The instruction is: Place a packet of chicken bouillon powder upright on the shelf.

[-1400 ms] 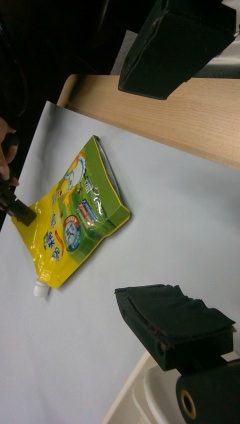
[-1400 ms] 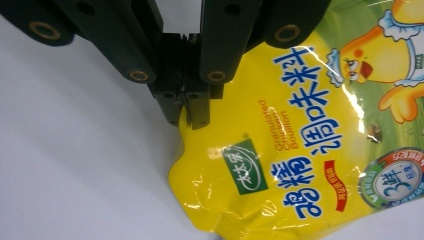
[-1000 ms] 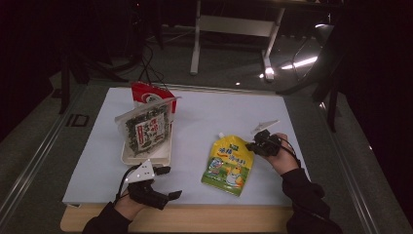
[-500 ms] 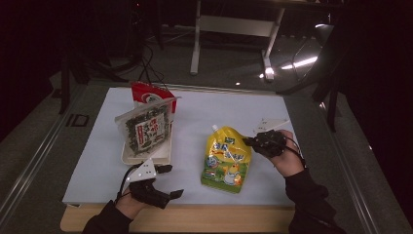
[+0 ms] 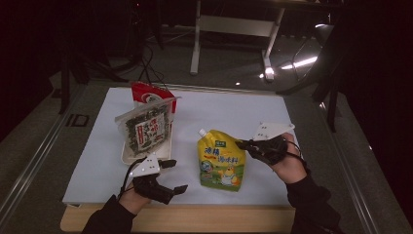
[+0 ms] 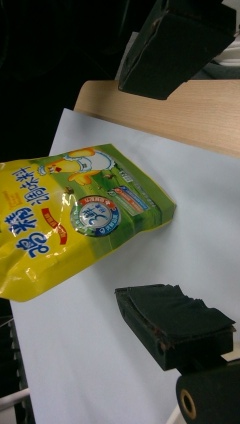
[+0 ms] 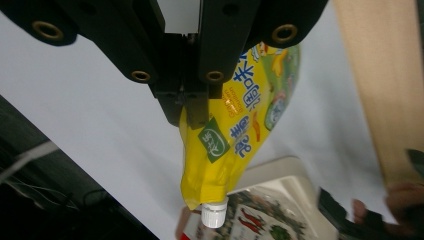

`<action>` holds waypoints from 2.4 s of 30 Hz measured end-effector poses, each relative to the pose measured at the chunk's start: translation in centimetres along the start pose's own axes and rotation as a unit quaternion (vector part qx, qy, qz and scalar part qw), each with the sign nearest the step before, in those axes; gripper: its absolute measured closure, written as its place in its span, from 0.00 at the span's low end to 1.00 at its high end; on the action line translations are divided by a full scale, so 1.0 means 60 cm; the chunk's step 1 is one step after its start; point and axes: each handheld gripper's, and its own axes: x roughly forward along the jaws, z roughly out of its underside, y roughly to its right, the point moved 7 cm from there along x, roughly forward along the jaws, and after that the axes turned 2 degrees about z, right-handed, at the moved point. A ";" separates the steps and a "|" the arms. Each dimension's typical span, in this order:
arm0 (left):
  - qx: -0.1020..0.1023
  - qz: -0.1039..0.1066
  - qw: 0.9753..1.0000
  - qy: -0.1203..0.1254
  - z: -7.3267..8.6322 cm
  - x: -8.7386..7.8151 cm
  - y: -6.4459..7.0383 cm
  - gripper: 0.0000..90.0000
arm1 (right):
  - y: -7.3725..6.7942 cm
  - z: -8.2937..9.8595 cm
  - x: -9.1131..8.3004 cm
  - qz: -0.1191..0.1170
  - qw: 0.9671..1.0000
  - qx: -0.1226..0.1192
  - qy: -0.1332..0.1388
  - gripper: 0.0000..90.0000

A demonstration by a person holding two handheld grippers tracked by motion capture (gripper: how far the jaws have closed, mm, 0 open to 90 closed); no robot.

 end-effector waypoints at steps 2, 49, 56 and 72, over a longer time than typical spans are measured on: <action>-0.001 0.001 1.000 -0.010 0.002 0.003 -0.001 0.09 | -0.006 -0.001 -0.006 -0.011 1.000 -0.004 0.009 1.00; 0.070 0.048 0.996 0.000 -0.100 0.058 -0.033 1.00 | 0.000 0.047 0.033 -0.053 0.998 0.007 -0.011 0.77; 0.066 0.056 0.996 0.001 -0.100 0.056 -0.031 1.00 | -0.011 0.049 0.028 -0.089 0.996 -0.015 -0.019 1.00; 0.038 0.021 0.998 0.039 -0.112 -0.005 -0.013 0.21 | -0.003 -0.020 -0.030 -0.073 0.997 -0.020 0.029 1.00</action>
